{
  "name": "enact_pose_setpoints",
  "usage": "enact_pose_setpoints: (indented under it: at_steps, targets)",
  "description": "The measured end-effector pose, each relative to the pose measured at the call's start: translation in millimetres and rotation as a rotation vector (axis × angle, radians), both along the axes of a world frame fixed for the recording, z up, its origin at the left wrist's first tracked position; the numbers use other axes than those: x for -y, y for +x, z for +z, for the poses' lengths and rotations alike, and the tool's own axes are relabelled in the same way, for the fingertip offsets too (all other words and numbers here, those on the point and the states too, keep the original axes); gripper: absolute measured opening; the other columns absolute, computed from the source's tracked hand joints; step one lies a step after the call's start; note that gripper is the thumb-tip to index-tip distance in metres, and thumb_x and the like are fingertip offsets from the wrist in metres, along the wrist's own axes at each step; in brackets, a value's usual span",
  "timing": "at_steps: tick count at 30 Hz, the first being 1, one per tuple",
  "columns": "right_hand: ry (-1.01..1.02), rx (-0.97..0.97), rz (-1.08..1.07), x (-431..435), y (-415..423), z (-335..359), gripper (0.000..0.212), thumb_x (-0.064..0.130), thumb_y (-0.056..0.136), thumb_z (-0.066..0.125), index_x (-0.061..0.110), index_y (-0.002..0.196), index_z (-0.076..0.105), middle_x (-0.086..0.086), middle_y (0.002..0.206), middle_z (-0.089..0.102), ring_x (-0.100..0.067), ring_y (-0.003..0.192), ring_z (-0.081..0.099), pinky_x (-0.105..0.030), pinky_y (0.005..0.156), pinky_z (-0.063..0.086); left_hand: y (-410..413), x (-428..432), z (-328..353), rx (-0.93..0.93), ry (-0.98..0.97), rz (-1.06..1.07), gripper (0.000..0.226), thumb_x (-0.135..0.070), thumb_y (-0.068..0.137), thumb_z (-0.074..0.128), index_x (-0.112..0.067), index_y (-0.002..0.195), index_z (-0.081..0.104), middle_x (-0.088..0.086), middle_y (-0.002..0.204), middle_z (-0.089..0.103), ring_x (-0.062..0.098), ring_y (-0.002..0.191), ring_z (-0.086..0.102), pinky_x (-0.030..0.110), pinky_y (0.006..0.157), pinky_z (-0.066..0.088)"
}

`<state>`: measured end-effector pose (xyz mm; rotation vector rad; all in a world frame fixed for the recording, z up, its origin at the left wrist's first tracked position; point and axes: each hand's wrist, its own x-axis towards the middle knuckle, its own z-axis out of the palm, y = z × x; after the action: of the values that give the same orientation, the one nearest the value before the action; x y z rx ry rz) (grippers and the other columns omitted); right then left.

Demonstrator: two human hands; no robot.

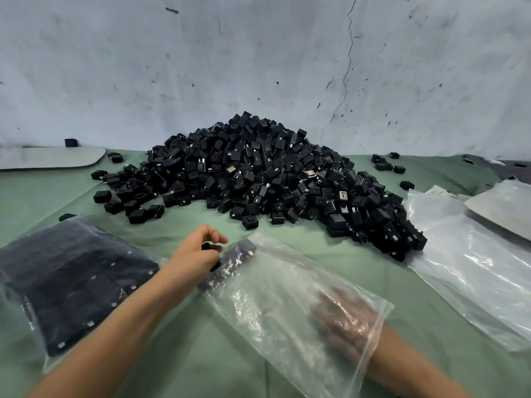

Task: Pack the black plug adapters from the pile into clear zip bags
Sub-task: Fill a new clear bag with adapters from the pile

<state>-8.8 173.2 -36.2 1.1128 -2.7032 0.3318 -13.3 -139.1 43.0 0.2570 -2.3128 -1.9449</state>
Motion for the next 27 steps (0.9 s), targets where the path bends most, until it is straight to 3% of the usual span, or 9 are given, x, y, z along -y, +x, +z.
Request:
enact_pose_setpoints:
  at_steps: [1, 4, 6, 8, 11, 14, 17, 21, 27]
  targets:
    - [0.024, -0.088, 0.004, -13, 11, 8, 0.051, 0.045, 0.102, 0.021, 0.028, 0.124, 0.063, 0.002, 0.138, 0.051, -0.016, 0.126, 0.051, -0.032, 0.101, 0.043, 3, -10, 1, -0.014, 0.137, -0.033, 0.038, 0.026, 0.080, 0.030, -0.008, 0.082, 0.046, 0.013, 0.101, 0.058, 0.022, 0.089, 0.054, 0.030, 0.072, 0.047]
    - [-0.038, -0.145, 0.093, -40, 32, 26, 0.055, 0.046, 0.101, 0.028, 0.022, 0.097, 0.077, 0.004, 0.109, 0.071, -0.019, 0.105, 0.066, -0.026, 0.081, 0.055, 11, -42, 2, -0.029, 0.502, -0.212, 0.028, 0.021, 0.088, 0.044, -0.004, 0.099, 0.053, 0.023, 0.113, 0.060, 0.029, 0.102, 0.063, 0.031, 0.079, 0.058]
    - [-0.248, -0.090, 0.041, -46, 43, 42, 0.042, 0.039, 0.099, 0.043, 0.019, 0.085, 0.077, 0.010, 0.085, 0.073, -0.009, 0.082, 0.069, -0.022, 0.065, 0.056, 19, -65, -1, -0.037, 0.663, -0.320, 0.024, 0.001, 0.085, 0.058, -0.002, 0.109, 0.054, 0.026, 0.115, 0.063, 0.036, 0.102, 0.066, 0.030, 0.078, 0.058]
    - [-0.481, -0.066, -0.044, -47, 50, 59, 0.016, 0.022, 0.089, 0.060, 0.020, 0.084, 0.075, 0.013, 0.074, 0.069, -0.004, 0.069, 0.066, -0.017, 0.060, 0.051, 27, -86, -5, -0.031, 0.653, -0.409, 0.035, -0.019, 0.081, 0.063, -0.002, 0.110, 0.055, 0.023, 0.109, 0.068, 0.037, 0.094, 0.070, 0.027, 0.071, 0.057]
    - [-0.666, -0.080, -0.066, -30, 62, 77, 0.010, 0.018, 0.086, 0.063, 0.017, 0.086, 0.072, 0.009, 0.086, 0.069, -0.010, 0.078, 0.067, -0.015, 0.069, 0.048, 39, -114, -11, 0.007, 0.471, -0.438, 0.047, -0.045, 0.077, 0.063, -0.006, 0.102, 0.056, 0.015, 0.098, 0.073, 0.028, 0.069, 0.071, 0.025, 0.056, 0.054]
    - [-0.709, -0.097, -0.042, -5, 68, 80, 0.012, 0.011, 0.084, 0.062, 0.016, 0.089, 0.073, -0.002, 0.108, 0.066, -0.009, 0.097, 0.065, -0.013, 0.082, 0.046, 44, -129, -14, 0.050, 0.481, -0.431, 0.050, -0.050, 0.074, 0.064, -0.007, 0.097, 0.051, 0.015, 0.097, 0.074, 0.020, 0.060, 0.064, 0.023, 0.054, 0.049]
    - [-0.810, -0.010, -0.072, 8, 69, 65, 0.024, 0.006, 0.079, 0.059, 0.019, 0.091, 0.074, -0.002, 0.117, 0.065, -0.010, 0.105, 0.063, -0.018, 0.088, 0.046, 47, -135, -14, 0.106, 0.679, -0.462, 0.043, -0.036, 0.075, 0.069, -0.006, 0.099, 0.050, 0.020, 0.101, 0.072, 0.023, 0.070, 0.067, 0.025, 0.065, 0.054]
    - [-1.161, 0.360, -0.042, 13, 69, 51, 0.033, 0.008, 0.081, 0.052, 0.024, 0.097, 0.076, 0.008, 0.120, 0.065, -0.016, 0.118, 0.058, -0.024, 0.096, 0.046, 45, -132, -13, 0.109, 0.754, -0.448, 0.039, -0.021, 0.079, 0.066, 0.002, 0.110, 0.059, 0.017, 0.101, 0.069, 0.028, 0.082, 0.069, 0.026, 0.072, 0.056]
    - [-1.144, 0.509, -0.033, 1, 67, 44, 0.033, 0.010, 0.083, 0.049, 0.022, 0.099, 0.076, 0.008, 0.124, 0.062, -0.011, 0.122, 0.054, -0.022, 0.097, 0.045, 41, -138, -15, 0.150, 0.741, -0.521, 0.034, -0.012, 0.087, 0.055, 0.002, 0.117, 0.064, 0.017, 0.111, 0.069, 0.032, 0.096, 0.067, 0.030, 0.080, 0.055]
